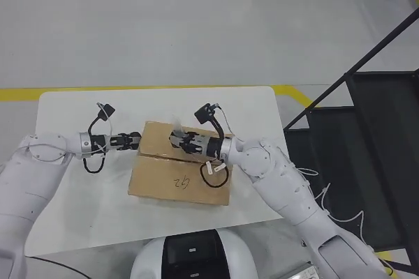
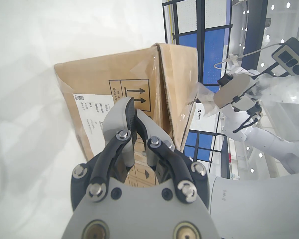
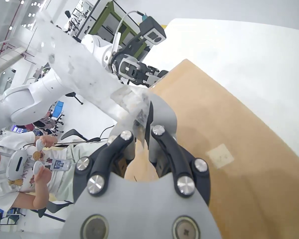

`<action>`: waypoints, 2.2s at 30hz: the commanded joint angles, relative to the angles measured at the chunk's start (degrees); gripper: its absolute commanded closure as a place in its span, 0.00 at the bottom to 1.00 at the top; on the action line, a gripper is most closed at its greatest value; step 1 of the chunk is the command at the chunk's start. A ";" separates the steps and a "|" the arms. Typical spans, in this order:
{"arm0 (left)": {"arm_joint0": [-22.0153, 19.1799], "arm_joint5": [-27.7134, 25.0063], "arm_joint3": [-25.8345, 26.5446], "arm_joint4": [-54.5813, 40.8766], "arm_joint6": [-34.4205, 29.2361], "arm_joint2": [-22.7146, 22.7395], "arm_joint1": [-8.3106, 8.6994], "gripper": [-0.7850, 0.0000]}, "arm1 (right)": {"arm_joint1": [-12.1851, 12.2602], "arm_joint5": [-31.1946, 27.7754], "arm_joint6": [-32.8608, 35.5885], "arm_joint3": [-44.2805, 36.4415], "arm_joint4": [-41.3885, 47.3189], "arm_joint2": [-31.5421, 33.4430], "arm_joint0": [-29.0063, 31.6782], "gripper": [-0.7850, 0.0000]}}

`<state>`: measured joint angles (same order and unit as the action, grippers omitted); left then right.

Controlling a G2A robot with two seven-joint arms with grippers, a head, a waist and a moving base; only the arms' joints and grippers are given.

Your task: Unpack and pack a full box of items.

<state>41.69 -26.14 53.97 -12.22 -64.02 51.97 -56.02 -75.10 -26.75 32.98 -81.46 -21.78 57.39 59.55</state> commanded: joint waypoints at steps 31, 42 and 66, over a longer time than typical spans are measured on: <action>-0.98 -0.11 -1.01 2.29 1.26 -0.59 -1.63 1.00 | -0.03 -2.33 3.12 1.06 1.35 -4.54 1.10 1.00; -0.52 0.13 -0.34 2.77 1.16 0.29 -1.58 1.00 | -0.43 -1.11 -1.64 3.34 -2.21 -5.53 0.26 1.00; 0.02 0.34 -0.20 3.32 0.61 1.63 -1.66 1.00 | -1.00 -0.87 -4.84 3.05 -9.83 -8.64 -0.29 0.00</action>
<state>41.70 -25.80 53.80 -8.90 -63.39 53.52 -57.70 -76.08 -27.69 28.24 -78.35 -31.30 48.81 59.35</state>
